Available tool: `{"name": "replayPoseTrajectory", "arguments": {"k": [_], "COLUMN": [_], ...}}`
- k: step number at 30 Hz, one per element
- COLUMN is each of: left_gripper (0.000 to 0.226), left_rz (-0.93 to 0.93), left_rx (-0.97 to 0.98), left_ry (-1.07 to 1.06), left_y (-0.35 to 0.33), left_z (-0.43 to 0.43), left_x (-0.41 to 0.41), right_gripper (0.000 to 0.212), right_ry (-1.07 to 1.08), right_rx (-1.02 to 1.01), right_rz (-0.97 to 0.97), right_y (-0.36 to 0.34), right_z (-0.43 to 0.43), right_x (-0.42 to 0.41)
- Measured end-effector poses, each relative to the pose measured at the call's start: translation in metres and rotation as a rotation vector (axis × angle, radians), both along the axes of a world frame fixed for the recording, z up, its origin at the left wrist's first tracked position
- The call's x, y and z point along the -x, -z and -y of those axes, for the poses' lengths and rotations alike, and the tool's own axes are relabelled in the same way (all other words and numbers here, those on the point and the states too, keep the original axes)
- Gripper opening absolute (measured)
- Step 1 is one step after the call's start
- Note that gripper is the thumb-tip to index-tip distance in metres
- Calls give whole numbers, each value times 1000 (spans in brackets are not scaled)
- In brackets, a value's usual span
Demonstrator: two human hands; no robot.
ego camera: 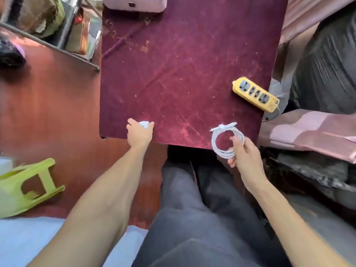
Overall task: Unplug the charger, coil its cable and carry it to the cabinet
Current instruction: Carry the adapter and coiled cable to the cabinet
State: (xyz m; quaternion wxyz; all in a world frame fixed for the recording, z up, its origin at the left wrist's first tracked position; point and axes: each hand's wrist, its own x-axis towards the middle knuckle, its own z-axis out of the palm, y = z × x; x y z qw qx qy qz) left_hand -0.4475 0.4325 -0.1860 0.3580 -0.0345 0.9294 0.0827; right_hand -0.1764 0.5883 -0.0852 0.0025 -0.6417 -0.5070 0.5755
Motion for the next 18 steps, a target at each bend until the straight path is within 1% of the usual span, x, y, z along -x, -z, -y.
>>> {"name": "replayPoseTrajectory", "arguments": {"k": [5,9,11,13,15,18], "left_gripper": [56,51,49,42,35,15], "left_rz": [-27,103,169,198,229,240], "left_rx": [-78,-171,-233,-334,-477,-694], "left_ry": [31,-29,-13,-11,-51,-138], "left_y": [4,-12,-32,-58,-88,-132], "left_z": [12,19,20,20,22,32], "left_x": [-7,-9,-12,-16,-24,-44], "right_gripper": [23,21,22,23,23,20], "right_ry": [-2,9,7,-5,-22,-26], "right_rx": [12,-22,-38,-53,-63,-38], "right_rz": [33,38,36,20,-11,-87], "right_y": [6,-10,-25,-44,-63,-88], "right_z": [5,4,2,2,2,2], "right_x": [-2,2,2,1,-1,-6]}}
